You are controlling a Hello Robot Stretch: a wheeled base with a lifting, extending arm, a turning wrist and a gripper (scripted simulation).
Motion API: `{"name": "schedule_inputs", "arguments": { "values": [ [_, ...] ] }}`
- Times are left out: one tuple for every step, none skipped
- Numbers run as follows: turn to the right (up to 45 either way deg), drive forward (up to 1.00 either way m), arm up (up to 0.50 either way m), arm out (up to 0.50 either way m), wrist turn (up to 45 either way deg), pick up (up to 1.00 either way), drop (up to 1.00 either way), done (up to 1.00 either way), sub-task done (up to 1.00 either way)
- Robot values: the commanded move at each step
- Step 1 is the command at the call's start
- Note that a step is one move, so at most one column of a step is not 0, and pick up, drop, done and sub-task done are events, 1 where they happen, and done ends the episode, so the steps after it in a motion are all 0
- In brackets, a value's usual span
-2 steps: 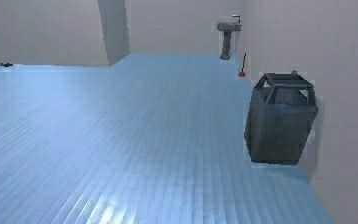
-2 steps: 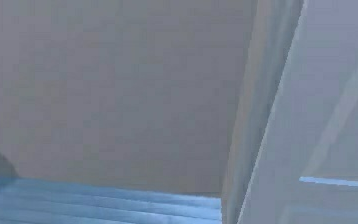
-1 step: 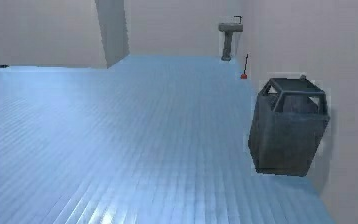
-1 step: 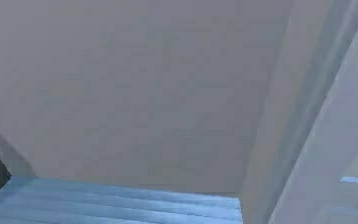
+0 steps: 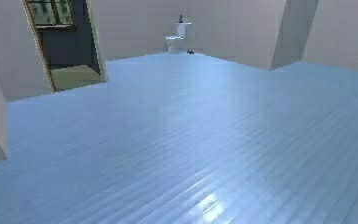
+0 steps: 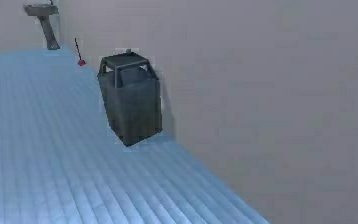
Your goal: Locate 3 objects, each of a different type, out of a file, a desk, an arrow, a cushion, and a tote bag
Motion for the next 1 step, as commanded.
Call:
{"name": "schedule_inputs", "arguments": {
  "values": [
    [-27.0, 0.0, 0.0, 0.0, 0.0, 0.0, 0.0, 0.0, 0.0]
  ]
}}
